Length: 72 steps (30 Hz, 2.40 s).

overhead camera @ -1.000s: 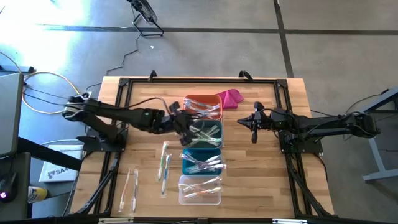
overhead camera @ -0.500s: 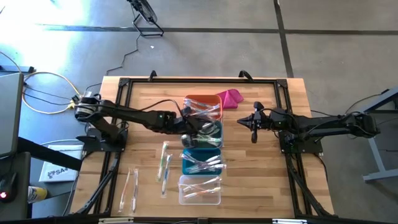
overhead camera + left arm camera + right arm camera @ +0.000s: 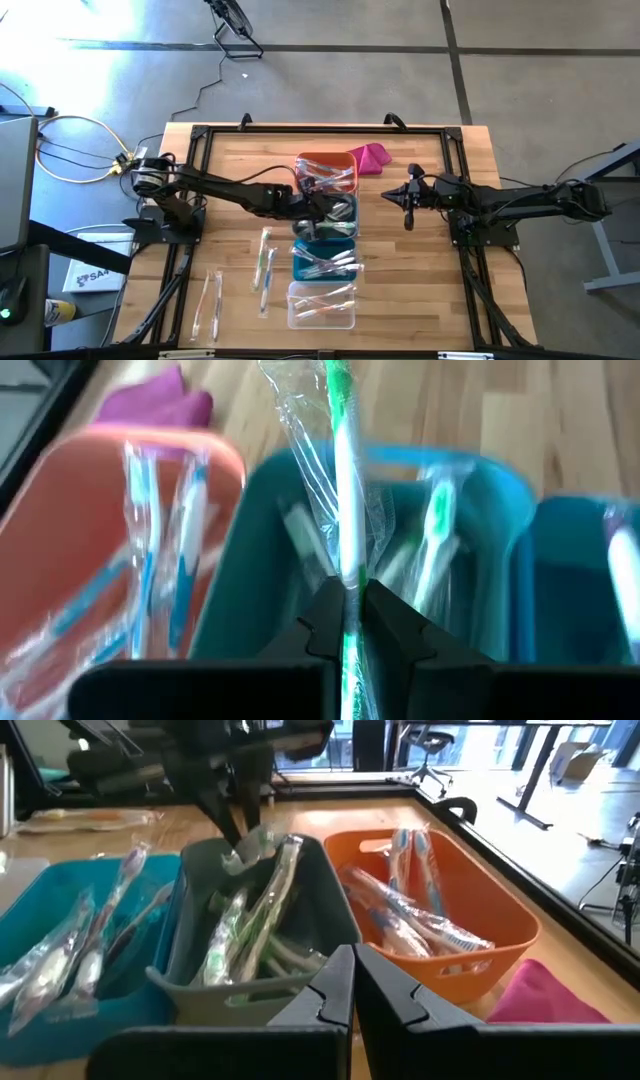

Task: Pick & Place Toothbrushes
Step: Put the green toothbrush into the green bin

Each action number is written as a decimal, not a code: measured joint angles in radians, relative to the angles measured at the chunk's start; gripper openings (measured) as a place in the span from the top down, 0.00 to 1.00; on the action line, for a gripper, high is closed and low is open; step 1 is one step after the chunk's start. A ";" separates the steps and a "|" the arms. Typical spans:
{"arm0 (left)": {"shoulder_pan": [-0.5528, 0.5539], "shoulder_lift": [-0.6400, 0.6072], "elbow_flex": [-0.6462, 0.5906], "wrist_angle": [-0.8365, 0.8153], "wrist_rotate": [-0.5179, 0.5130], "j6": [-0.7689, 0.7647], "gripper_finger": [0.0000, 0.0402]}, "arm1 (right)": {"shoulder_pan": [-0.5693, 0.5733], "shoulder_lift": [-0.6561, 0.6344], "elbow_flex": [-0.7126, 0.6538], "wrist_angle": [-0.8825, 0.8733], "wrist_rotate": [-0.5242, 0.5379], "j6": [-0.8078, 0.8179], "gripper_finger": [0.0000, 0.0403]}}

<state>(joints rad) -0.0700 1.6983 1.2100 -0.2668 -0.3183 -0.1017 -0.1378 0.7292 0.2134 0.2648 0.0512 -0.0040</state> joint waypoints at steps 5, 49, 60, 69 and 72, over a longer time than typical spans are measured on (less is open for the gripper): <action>0.000 0.000 -0.003 -0.004 0.003 0.000 0.96 | 0.000 0.000 0.000 0.001 0.002 0.000 0.99; 0.000 0.054 -0.002 0.035 0.050 -0.006 0.93 | 0.000 0.000 0.000 0.001 0.002 0.000 0.99; 0.000 0.054 -0.002 0.032 0.048 -0.014 0.73 | 0.000 0.000 0.000 0.000 0.002 0.000 0.99; 0.000 0.054 -0.002 0.033 0.047 0.000 0.67 | 0.000 0.000 0.000 0.000 0.002 0.000 0.99; 0.000 0.054 -0.002 0.033 0.047 0.000 0.67 | 0.000 0.000 0.000 0.001 0.002 0.000 0.99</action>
<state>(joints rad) -0.0700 1.7523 1.2083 -0.2340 -0.2710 -0.1017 -0.1375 0.7292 0.2134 0.2654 0.0532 -0.0040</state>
